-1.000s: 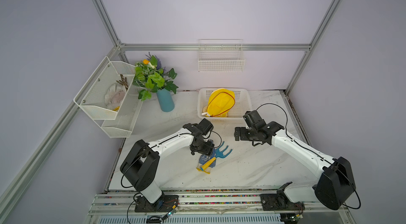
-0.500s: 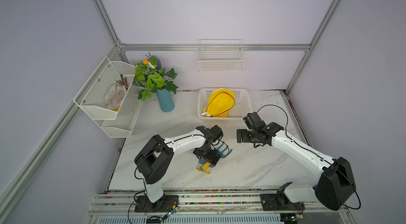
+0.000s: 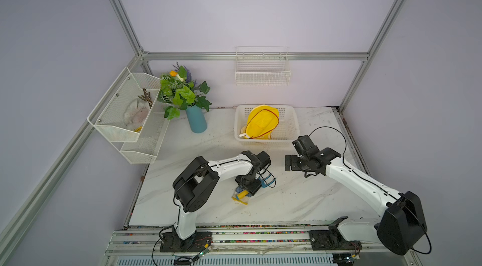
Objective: Turn the laundry bag inside out
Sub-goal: Pick up the distractor from the center of the board, then place the distractor at the center of the board.
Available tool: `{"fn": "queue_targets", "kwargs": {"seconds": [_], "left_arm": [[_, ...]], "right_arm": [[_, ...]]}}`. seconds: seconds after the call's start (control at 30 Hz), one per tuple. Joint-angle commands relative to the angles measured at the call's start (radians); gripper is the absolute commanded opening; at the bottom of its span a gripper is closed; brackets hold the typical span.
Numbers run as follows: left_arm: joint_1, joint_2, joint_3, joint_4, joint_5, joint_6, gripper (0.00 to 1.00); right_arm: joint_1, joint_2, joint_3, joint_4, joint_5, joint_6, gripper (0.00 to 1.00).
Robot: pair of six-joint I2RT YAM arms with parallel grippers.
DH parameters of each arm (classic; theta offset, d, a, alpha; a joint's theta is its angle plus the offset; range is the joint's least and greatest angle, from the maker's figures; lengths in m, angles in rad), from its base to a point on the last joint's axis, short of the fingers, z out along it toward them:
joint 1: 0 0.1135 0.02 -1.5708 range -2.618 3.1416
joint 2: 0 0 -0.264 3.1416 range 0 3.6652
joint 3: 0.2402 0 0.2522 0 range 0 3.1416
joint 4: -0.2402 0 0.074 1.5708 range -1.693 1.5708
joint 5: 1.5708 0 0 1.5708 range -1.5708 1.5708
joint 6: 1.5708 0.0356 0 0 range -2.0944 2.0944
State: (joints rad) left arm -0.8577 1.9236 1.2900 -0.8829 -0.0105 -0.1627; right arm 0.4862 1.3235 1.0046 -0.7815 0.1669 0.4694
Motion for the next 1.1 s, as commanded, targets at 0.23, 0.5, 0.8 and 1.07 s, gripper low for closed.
{"fn": "queue_targets", "kwargs": {"seconds": [0.23,0.5,0.8,1.07], "left_arm": [[-0.004,-0.073,0.099,-0.079,-0.098,-0.024,0.00],[0.015,-0.338,0.441,-0.338,-0.607,-0.071,0.00],[0.130,-0.440,0.785,-0.315,-1.215,0.201,0.00],[0.366,-0.621,0.512,0.573,-1.422,1.037,0.00]], "right_arm": [[-0.038,-0.011,0.021,-0.007,0.023,-0.009,1.00],[-0.042,0.030,0.062,0.015,0.002,-0.028,1.00],[-0.042,0.084,0.096,0.053,-0.054,-0.036,1.00],[-0.042,0.111,0.117,0.076,-0.091,-0.041,1.00]]}}
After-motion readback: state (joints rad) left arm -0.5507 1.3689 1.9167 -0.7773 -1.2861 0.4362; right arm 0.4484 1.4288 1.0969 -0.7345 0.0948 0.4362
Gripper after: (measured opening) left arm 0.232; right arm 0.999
